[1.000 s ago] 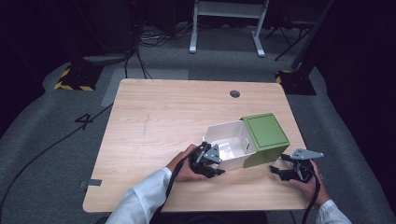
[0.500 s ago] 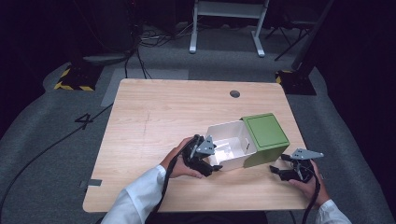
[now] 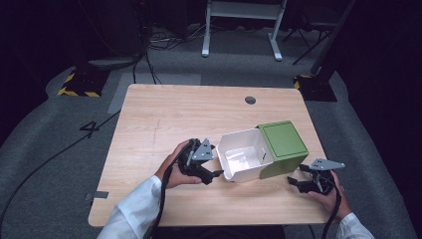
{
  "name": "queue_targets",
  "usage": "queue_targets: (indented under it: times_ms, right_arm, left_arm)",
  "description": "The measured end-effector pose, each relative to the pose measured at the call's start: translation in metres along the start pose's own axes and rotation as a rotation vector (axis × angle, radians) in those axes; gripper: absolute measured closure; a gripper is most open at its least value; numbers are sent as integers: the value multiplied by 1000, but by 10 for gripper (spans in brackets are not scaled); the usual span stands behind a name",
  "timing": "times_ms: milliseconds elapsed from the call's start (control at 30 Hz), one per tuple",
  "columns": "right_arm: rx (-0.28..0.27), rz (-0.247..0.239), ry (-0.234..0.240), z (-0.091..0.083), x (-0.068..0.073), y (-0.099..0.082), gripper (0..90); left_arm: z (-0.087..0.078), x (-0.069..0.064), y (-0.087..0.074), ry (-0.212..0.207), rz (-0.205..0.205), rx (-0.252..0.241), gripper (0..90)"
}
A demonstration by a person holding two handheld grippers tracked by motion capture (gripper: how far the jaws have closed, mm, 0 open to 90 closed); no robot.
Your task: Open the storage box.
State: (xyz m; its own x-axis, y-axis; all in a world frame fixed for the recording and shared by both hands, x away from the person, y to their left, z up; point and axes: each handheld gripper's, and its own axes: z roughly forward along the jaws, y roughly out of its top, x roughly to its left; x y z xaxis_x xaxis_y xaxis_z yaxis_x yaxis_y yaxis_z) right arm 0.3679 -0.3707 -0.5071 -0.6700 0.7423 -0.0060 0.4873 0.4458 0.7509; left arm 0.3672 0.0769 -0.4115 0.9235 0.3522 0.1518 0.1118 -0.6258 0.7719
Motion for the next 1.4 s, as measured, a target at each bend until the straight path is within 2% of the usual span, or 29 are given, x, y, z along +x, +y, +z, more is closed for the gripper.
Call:
queue_targets:
  times_ms: [67, 100, 133, 233, 300, 333, 433, 500, 567, 600, 733, 767, 833, 933, 967, 1000, 1100, 1133, 1200, 1300, 1367, 1400]
  right_arm:
    - [0, 0, 0, 0, 0, 0, 223]
    - [0, 0, 0, 0, 0, 0, 223]
    - [0, 0, 0, 0, 0, 0, 223]
    - [0, 0, 0, 0, 0, 0, 224]
    - [0, 0, 0, 0, 0, 0, 224]
    - [0, 0, 0, 0, 0, 0, 224]
    - [0, 0, 0, 0, 0, 0, 224]
    - [0, 0, 0, 0, 0, 0, 223]
    - [0, 0, 0, 0, 0, 0, 224]
    - [0, 0, 0, 0, 0, 0, 224]
    - [0, 0, 0, 0, 0, 0, 224]
    - [0, 0, 0, 0, 0, 0, 224]
    - [0, 0, 0, 0, 0, 0, 224]
    - [0, 0, 0, 0, 0, 0, 223]
    - [0, 0, 0, 0, 0, 0, 223]
    - [0, 0, 0, 0, 0, 0, 224]
    - [0, -2, 0, 0, 0, 0, 224]
    - [0, -2, 0, 0, 0, 0, 224]
    - [0, -2, -1, -1, 0, 0, 224]
    - [0, -1, 0, -1, 0, 0, 224]
    - [0, -1, 0, -1, 0, 0, 224]
    - [0, -1, 0, -1, 0, 0, 224]
  left_arm:
    - [-10, 2, -8, 32, -1, 16, 171]
    - [-10, 2, -8, 32, -1, 16, 171]
    - [-16, 3, -14, 61, -4, 36, 171]
    - [-24, 5, -24, 98, -13, 52, 171]
    - [-26, 6, -27, 105, -19, 52, 171]
    - [-33, 8, -35, 126, -38, 61, 172]
    - [-39, 9, -43, 148, -48, 72, 173]
    - [-47, 11, -58, 173, -80, 87, 173]
    - [-52, 11, -69, 197, -92, 98, 175]
    - [-52, 11, -69, 197, -92, 98, 178]
    - [-60, 10, -95, 238, -140, 129, 177]
    - [-60, 10, -95, 238, -140, 129, 178]
    - [-62, 10, -105, 249, -153, 145, 178]
    - [-67, 10, -122, 267, -197, 160, 179]
    - [-67, 10, -122, 267, -197, 160, 179]
    - [-69, 8, -132, 269, -231, 144, 180]
    - [-72, 6, -144, 280, -262, 150, 180]
    - [-72, 6, -144, 280, -262, 150, 179]
    - [-74, 5, -157, 267, -303, 159, 179]
    - [-77, 6, -164, 271, -324, 162, 181]
    - [-79, 8, -175, 268, -366, 159, 182]
    - [-79, 8, -175, 268, -366, 159, 185]
